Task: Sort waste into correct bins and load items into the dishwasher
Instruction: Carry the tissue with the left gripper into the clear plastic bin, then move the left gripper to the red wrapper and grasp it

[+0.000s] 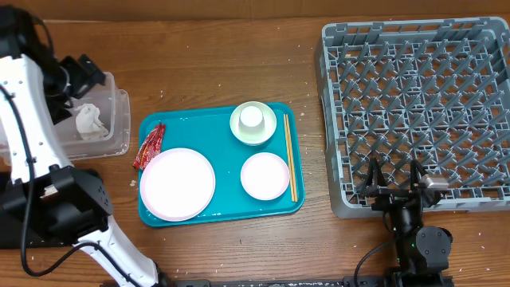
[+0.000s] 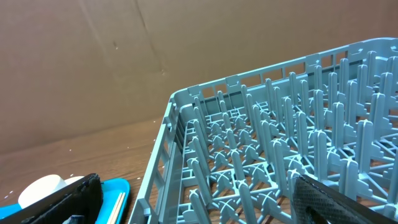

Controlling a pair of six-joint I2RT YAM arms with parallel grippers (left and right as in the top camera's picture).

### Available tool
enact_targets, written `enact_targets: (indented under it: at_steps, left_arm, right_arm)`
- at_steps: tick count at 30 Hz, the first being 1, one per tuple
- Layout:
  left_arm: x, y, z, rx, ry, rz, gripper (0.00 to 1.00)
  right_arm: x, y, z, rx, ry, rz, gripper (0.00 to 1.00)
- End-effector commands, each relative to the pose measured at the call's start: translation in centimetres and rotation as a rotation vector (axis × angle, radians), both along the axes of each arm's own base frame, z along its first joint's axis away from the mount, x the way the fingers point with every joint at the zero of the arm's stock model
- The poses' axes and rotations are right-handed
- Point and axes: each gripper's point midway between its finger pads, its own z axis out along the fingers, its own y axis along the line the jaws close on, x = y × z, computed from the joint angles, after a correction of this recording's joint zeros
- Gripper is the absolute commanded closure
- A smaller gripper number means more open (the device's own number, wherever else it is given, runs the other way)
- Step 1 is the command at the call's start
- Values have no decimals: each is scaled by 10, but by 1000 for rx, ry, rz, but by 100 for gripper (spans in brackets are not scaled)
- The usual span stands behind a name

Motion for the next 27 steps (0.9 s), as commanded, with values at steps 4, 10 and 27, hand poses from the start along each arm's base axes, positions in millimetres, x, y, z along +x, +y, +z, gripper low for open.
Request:
enact_targets:
  at_steps: [4,10,27]
  left_arm:
    - [-6,-70,-10,22,107,-235,0]
    - [-22,-108,-36,56,230,-379,0]
    - [3,-103,-113,255,206,-530,3]
  right_arm:
    - [0,-2,-2,-4,-5,-11,0]
    - [0,-2,-2,-4,-5,-11,0]
    - [0,-2,-2,-4,-5,-11,0]
